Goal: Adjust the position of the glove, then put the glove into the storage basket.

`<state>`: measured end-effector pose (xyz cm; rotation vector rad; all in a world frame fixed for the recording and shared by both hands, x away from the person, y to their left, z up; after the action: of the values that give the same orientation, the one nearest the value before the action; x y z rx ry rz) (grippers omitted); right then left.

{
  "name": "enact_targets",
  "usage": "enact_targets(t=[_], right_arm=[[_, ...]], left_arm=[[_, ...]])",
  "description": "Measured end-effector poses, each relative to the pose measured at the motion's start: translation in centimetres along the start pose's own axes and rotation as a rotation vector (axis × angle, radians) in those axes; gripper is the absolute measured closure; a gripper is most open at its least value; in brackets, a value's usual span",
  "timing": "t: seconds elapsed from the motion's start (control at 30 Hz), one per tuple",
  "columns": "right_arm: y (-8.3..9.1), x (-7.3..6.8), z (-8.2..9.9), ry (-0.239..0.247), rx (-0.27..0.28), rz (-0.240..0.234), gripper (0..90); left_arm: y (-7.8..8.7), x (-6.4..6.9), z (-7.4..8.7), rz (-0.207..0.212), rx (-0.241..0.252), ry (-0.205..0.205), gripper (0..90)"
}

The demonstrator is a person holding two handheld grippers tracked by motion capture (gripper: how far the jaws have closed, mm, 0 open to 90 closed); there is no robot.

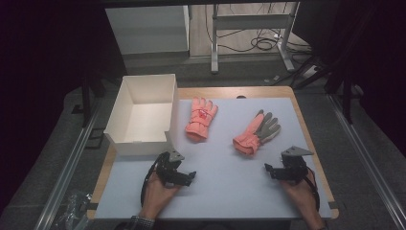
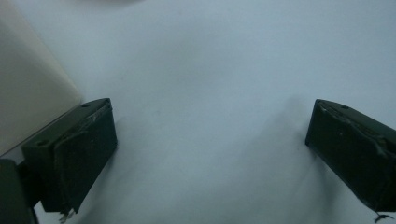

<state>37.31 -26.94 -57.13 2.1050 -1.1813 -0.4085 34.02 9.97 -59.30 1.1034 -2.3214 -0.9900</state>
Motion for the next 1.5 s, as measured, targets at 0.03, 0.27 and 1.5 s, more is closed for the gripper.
enact_targets(t=[0.03, 0.27, 1.5], right_arm=[[0.0, 0.0, 0.0, 0.001, 0.000, 0.000, 18.9], [0.0, 0.0, 0.0, -0.001, -0.003, -0.004, 18.4], [0.4, 1.5, -7.4, -0.023, 0.065, -0.044, 28.6]], left_arm=[[0.0, 0.0, 0.0, 0.000, 0.000, 0.000, 1.8], [0.0, 0.0, 0.0, 0.000, 0.001, 0.001, 1.9], [0.0, 0.0, 0.0, 0.000, -0.003, -0.002, 1.9]])
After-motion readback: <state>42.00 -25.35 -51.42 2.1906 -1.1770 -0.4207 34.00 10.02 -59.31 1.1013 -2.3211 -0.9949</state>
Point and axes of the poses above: each handheld gripper's, and its own axes: y roughly backward along the jaws, z roughly out of its underside, x roughly to its right, the point moved 6 cm from there along -y, roughly forward along the jaws, and after that the axes turned 1 degree about -x, right-handed, at the moved point
